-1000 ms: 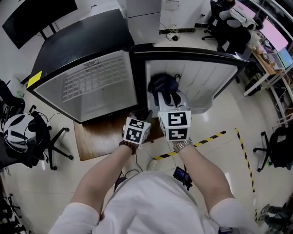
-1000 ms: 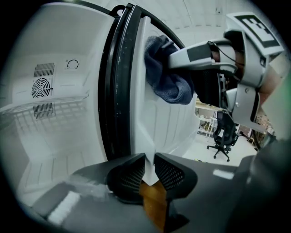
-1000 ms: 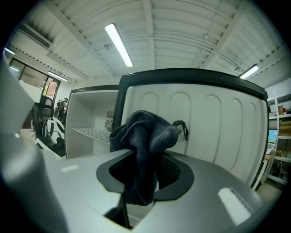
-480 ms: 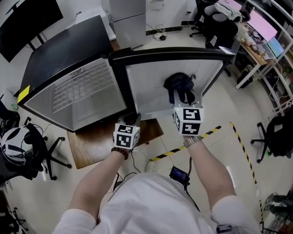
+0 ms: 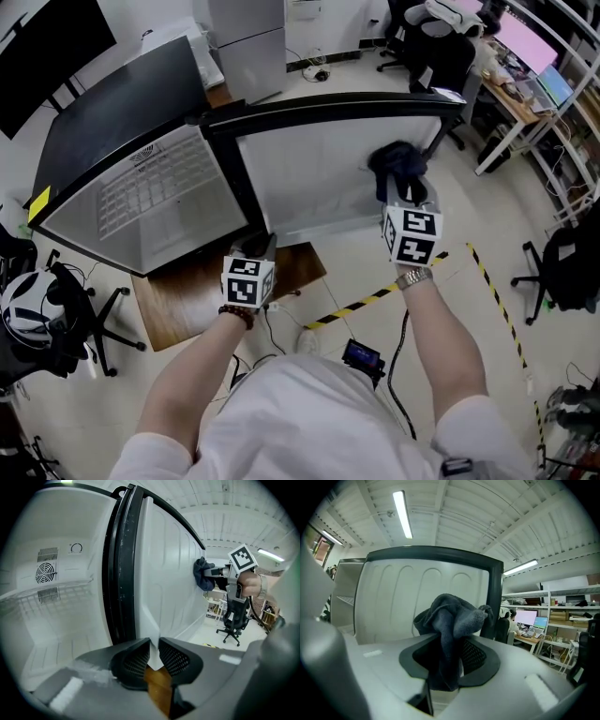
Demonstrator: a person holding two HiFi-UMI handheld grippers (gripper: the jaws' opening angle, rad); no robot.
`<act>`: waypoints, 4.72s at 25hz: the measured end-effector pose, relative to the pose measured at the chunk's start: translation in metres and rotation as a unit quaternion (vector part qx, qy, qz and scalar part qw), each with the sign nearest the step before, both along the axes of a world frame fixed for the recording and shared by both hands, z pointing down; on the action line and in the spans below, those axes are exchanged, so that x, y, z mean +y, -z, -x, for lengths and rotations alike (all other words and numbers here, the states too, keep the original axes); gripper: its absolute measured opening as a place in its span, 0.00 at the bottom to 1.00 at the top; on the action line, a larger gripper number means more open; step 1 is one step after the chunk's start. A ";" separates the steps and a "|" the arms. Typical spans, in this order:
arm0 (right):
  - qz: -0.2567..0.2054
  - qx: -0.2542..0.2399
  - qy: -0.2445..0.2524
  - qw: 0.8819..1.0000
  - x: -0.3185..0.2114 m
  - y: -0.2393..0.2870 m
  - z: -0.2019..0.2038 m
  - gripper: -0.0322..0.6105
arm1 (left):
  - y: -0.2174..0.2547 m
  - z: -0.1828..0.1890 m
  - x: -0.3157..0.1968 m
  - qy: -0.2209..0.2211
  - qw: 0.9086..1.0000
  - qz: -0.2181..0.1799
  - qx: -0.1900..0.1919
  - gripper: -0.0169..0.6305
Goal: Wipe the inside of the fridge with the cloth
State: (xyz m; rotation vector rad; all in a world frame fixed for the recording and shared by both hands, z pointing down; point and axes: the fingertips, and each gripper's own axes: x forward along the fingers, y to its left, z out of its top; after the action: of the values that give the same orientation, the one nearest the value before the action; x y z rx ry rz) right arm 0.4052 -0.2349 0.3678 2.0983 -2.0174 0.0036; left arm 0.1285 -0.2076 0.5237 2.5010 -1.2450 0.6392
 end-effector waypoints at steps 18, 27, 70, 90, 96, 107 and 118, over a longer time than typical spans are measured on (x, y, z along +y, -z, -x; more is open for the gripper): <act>-0.003 -0.029 0.100 0.995 0.026 -0.002 0.087 0.23 | 0.001 -0.004 0.006 0.001 1.000 0.001 0.007 0.13; 0.029 -0.034 0.217 0.975 0.047 -0.035 0.247 0.23 | 0.013 0.026 0.035 -0.057 0.998 -0.008 0.000 0.14; 0.067 -0.002 0.106 0.992 0.003 -0.099 0.148 0.23 | 0.013 0.054 0.059 0.008 1.000 0.005 0.000 0.14; 0.049 0.025 0.029 0.998 0.010 -0.079 -0.017 0.23 | -0.006 -0.024 0.039 0.029 0.998 0.040 0.048 0.21; 0.039 0.028 0.024 0.999 0.020 -0.068 -0.040 0.23 | -0.011 -0.047 0.035 0.040 0.993 0.063 0.088 0.26; 0.032 0.032 0.016 0.999 0.027 -0.061 -0.058 0.23 | -0.026 -0.055 0.017 0.115 0.947 0.158 0.254 0.37; 0.038 0.033 0.096 0.994 0.064 -0.068 0.003 0.23 | -0.032 -0.047 -0.012 0.180 0.873 0.197 0.408 0.38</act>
State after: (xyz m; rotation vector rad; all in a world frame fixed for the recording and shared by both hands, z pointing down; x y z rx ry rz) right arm 0.4021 -0.1704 0.4361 1.8287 -2.1356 -0.0201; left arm 0.1756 -0.2193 0.5561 1.7863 -1.0412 -0.2404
